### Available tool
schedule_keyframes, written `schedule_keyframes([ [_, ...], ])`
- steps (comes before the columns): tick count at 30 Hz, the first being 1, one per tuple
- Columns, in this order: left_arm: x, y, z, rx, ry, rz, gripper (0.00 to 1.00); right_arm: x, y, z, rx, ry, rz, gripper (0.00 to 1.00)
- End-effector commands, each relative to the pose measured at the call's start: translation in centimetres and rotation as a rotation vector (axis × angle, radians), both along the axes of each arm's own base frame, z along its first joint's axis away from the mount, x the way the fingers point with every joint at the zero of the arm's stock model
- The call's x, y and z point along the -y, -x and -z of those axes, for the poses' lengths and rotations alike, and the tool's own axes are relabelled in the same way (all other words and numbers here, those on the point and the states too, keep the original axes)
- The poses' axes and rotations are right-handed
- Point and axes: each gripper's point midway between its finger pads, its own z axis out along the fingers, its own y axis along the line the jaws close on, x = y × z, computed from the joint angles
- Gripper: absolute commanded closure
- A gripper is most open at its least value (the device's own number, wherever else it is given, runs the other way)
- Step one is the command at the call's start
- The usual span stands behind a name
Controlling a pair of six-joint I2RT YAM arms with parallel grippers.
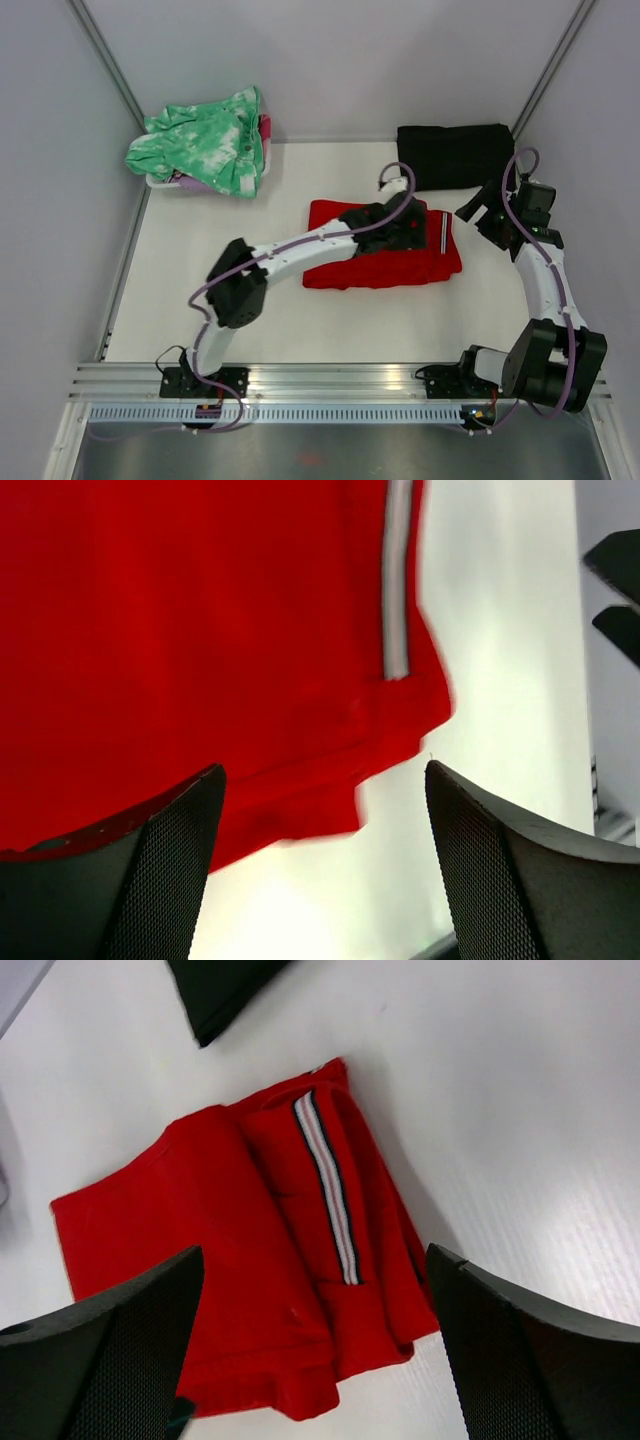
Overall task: Fold and stack the trousers
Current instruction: Fold the trousers, then neatly place the folded trousers to the corner
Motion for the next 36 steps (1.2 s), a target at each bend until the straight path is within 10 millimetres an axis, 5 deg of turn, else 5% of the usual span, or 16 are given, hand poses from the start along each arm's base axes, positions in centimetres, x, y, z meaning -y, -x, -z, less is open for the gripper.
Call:
schedule_keyframes([
  [1,-12.6,-3.0,-6.2,0.008,-0.007,-0.087,0.14,-3.2,-0.8,-0.5,0.073,-0.087,-0.155,0.02],
  [2,-15.0,-2.7,-5.7,-0.018,0.001,-0.100,0.14,-4.2,-0.8,-0.3,0.073,-0.097,-0.191,0.02],
  [3,-18.7,-1.8,-1.8,-0.061,-0.047,-0.135,0.14,-5.1,-0.6,0.1,0.065,-0.088,-0.227,0.02],
  [4,-22.9,-2.9,-4.3,-0.011,0.009,-0.217,0.15,-6.8,-0.5,0.7,0.051,-0.048,-0.276,0.02],
  [5,-24.6,-2.4,-3.6,-0.021,0.034,-0.217,0.15,-7.5,-0.4,1.1,0.044,-0.027,-0.299,0.02],
  [6,-26.7,-1.7,-0.7,-0.034,0.035,-0.214,0.16,-8.2,-0.3,1.9,0.032,0.002,-0.330,0.02],
  [7,-29.2,-2.6,-1.5,-0.008,0.083,-0.254,0.16,-8.4,-0.3,2.8,0.011,0.040,-0.326,0.02],
  [12,-29.5,-1.5,2.7,-0.090,0.104,-0.094,0.16,-7.5,-0.3,8.1,-0.151,0.080,-0.332,0.08],
  [18,-28.9,-1.5,9.7,-0.234,0.056,-0.075,0.18,-6.1,-0.8,7.6,-0.179,0.153,-0.299,0.09],
  [24,-25.9,-2.1,11.0,-0.243,0.190,0.018,0.21,-5.3,-1.6,7.3,-0.192,0.221,-0.342,0.02],
  [30,-25.4,-2.4,12.3,-0.259,0.200,0.029,0.25,-5.0,-2.6,6.5,-0.153,0.279,-0.388,0.02],
  [36,-24.2,-1.7,13.3,-0.280,0.217,0.063,0.35,-7.1,-2.2,10.3,-0.166,0.169,-0.450,0.02],
])
